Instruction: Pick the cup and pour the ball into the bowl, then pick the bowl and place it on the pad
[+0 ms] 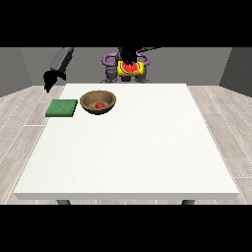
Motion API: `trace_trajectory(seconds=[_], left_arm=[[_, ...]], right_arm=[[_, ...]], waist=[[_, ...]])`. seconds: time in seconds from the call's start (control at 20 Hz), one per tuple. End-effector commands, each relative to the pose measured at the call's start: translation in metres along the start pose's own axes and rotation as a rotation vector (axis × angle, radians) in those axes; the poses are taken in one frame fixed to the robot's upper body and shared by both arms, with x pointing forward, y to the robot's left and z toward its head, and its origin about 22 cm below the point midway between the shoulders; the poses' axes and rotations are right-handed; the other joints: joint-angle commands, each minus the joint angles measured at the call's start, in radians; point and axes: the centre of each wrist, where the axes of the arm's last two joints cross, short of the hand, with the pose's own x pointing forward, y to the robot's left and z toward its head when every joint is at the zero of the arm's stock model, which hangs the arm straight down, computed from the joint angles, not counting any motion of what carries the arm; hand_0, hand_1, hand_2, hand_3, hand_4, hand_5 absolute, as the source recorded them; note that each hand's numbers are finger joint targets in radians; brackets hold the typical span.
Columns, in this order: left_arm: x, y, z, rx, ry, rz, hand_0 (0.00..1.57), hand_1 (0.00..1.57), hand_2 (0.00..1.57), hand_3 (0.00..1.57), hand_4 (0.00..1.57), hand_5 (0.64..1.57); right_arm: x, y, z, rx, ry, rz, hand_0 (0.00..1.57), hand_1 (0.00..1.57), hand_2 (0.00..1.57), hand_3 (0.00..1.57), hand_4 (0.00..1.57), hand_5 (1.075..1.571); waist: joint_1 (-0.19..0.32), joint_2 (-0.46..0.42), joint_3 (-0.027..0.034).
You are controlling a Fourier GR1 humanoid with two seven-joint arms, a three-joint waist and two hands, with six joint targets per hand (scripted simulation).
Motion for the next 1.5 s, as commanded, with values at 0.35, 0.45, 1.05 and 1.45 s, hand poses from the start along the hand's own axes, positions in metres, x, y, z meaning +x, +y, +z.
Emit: trace_trajectory(seconds=[0.35, 0.45, 1.05, 1.45], left_arm=[[-0.05, -0.086, 0.086, 0.127, 0.235, 0.695, 1.39, 1.39, 1.21, 0.95, 1.3, 1.571], [-0.043, -0.103, 0.106, 0.189, 0.245, 0.802, 1.27, 1.27, 1.09, 0.8, 1.4, 1.571], [-0.096, -0.135, 0.134, 0.398, 0.146, 1.391, 0.0, 0.0, 0.0, 0.0, 0.0, 0.654], [-0.121, -0.136, 0.125, 0.415, 0.193, 1.428, 0.0, 0.0, 0.0, 0.0, 0.0, 0.654]], right_arm=[[0.014, -0.014, -0.004, -0.083, -0.085, -0.03, 0.0, 0.0, 0.36, 0.33, 0.72, 1.563], [0.036, -0.025, -0.018, -0.147, -0.15, -0.03, 0.0, 0.0, 0.35, 0.3, 0.71, 1.553], [0.063, -0.016, -0.048, -0.162, -0.319, -0.136, 0.0, 0.0, 0.29, 0.0, 0.0, 1.548], [0.043, 0.045, -0.073, -0.072, -0.203, -0.135, 0.0, 0.0, 0.0, 0.0, 0.0, 1.569]], waist=[[0.205, 0.205, -0.0093], [0.252, 0.252, -0.0127], [0.28, 0.464, -0.003], [0.202, 0.408, -0.0002]])
